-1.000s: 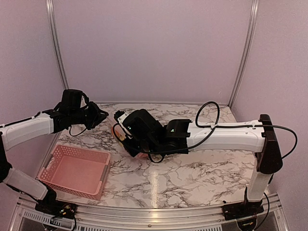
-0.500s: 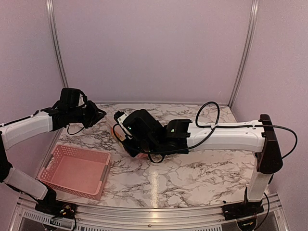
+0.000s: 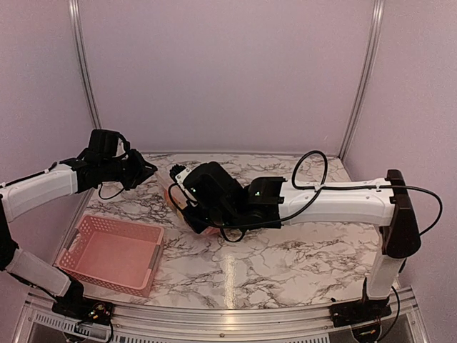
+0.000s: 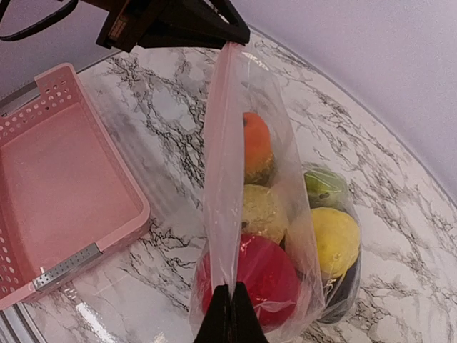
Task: Open the zip-top bag and remove the fake food
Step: Unzip the zipper food storage bag at the center of the board, then open the zipper of the food storage bag at the center of the board.
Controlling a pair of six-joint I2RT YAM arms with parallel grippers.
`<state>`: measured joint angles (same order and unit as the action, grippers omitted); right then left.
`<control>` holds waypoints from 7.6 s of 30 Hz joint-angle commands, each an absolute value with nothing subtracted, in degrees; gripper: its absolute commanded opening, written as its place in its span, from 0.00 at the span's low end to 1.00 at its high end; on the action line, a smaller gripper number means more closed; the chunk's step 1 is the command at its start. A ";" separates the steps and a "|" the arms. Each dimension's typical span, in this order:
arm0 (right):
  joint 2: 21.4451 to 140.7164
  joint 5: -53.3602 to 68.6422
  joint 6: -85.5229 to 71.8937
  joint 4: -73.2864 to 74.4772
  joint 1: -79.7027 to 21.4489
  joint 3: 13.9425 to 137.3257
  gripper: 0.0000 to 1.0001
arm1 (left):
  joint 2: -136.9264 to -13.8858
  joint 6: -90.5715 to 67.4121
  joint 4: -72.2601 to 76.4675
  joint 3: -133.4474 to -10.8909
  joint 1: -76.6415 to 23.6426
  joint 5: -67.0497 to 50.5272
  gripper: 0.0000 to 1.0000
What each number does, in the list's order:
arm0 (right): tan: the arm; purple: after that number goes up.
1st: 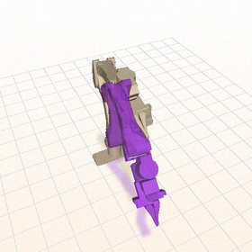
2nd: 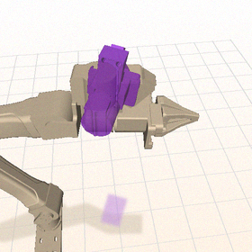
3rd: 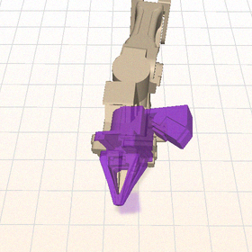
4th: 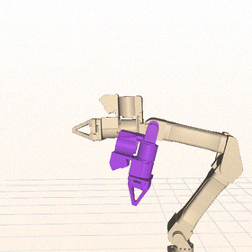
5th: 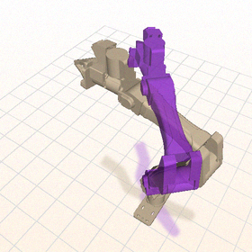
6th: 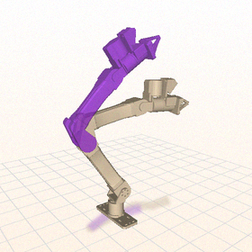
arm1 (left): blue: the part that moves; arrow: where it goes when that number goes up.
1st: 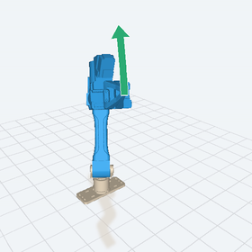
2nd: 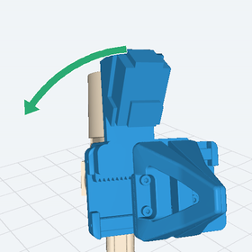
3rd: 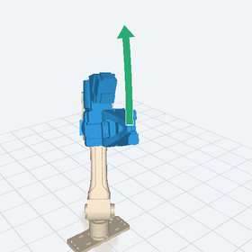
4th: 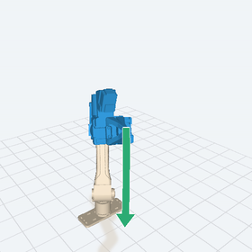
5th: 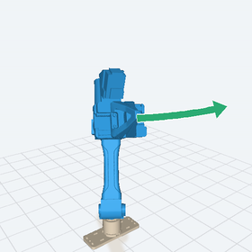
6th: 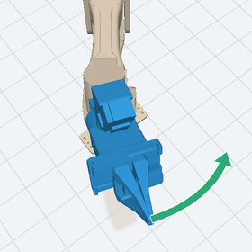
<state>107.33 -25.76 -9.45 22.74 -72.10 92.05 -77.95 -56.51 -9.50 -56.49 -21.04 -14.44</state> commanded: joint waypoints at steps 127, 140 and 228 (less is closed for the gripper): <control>115.67 -27.60 -11.53 36.52 -60.28 120.14 0.00 | -70.75 -55.72 -6.67 -57.38 -28.13 -14.42 0.65; 111.33 -31.63 -9.39 37.41 -51.79 119.65 0.00 | -72.31 -55.28 -4.75 -57.39 -28.22 -16.92 0.65; 121.58 -18.62 -21.53 36.03 -61.48 115.08 0.00 | -86.69 -58.09 11.95 -43.81 -37.36 -5.58 0.00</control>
<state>122.67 -15.05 -22.31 34.41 -60.88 114.04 -87.94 -62.33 17.47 -42.81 -37.26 -6.94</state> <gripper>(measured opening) 0.007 0.015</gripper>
